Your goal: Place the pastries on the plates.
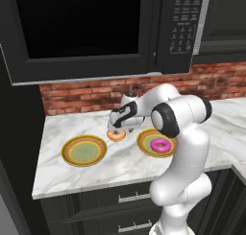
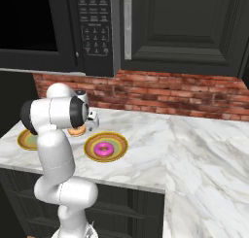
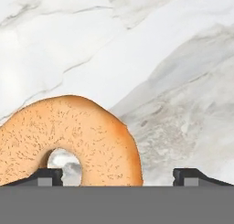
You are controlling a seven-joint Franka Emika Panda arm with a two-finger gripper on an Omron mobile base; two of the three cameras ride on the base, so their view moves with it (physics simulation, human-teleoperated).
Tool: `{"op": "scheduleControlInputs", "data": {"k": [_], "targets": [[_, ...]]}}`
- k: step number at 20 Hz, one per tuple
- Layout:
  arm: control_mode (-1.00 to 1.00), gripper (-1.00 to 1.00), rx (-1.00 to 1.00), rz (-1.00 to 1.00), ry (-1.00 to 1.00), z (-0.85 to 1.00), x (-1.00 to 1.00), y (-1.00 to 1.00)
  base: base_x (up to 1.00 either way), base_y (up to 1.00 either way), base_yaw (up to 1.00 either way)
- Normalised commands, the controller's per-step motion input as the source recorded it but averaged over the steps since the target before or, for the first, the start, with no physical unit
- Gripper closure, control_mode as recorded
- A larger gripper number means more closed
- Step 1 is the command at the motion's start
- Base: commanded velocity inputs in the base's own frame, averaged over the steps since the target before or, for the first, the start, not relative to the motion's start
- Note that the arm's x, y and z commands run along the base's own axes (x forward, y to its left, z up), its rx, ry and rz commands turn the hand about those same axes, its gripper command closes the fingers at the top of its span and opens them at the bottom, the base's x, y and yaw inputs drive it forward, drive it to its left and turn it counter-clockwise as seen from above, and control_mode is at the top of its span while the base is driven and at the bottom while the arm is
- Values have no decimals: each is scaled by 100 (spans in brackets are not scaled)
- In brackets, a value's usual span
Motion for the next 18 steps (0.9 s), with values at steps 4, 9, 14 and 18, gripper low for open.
{"op": "scheduleControlInputs", "data": {"k": [4,9,14,18], "targets": [[-100,100,0,0,1,-24,2,0,0,0,0],[-100,100,1,0,-1,39,0,7,0,0,0],[-100,100,1,0,0,29,-10,24,0,0,0],[-100,100,0,0,0,4,-28,36,0,0,0]]}}
